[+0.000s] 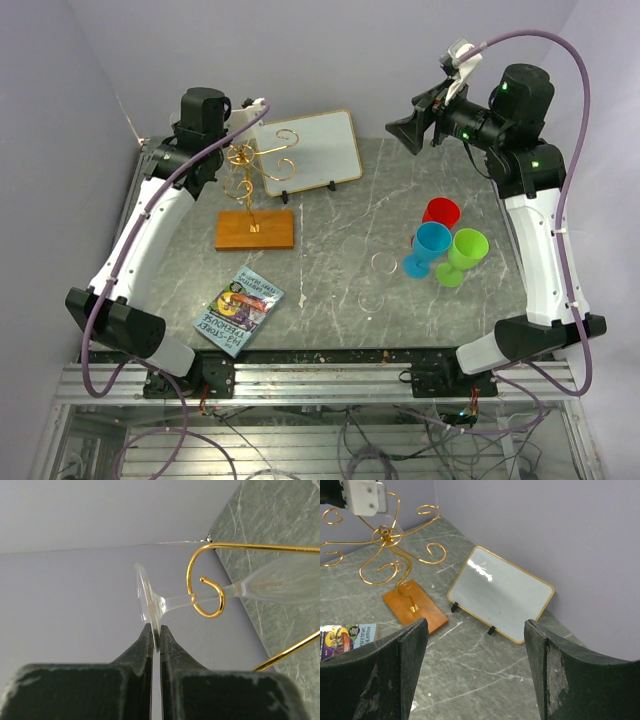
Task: Place the wine glass upside down on the wine glass rack
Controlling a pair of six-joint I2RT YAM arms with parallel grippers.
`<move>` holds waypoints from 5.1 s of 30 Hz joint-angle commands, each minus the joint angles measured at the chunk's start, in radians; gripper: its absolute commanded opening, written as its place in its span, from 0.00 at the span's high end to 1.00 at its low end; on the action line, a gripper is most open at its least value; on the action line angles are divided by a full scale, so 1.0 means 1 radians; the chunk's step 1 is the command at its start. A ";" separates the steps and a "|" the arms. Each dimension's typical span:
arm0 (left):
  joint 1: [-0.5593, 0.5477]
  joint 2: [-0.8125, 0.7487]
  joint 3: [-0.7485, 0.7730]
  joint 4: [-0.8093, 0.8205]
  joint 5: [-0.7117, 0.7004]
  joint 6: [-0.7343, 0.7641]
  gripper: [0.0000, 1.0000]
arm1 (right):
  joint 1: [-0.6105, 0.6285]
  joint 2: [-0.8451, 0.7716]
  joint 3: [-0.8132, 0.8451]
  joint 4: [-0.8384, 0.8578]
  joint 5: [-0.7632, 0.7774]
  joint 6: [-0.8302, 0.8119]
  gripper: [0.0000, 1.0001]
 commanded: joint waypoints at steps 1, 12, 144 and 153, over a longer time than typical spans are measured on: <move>-0.006 -0.056 -0.012 -0.006 0.012 -0.002 0.92 | -0.005 -0.022 -0.018 0.019 0.005 -0.009 0.23; -0.007 -0.076 -0.052 -0.027 0.050 0.007 0.88 | -0.007 -0.032 -0.034 0.023 0.006 -0.012 0.22; 0.078 -0.217 0.065 0.093 0.836 -0.906 0.08 | 0.167 0.023 0.025 0.121 0.728 -0.125 1.00; 0.078 -0.191 0.053 0.171 0.926 -1.093 0.01 | 0.167 0.051 0.118 0.138 0.483 0.027 1.00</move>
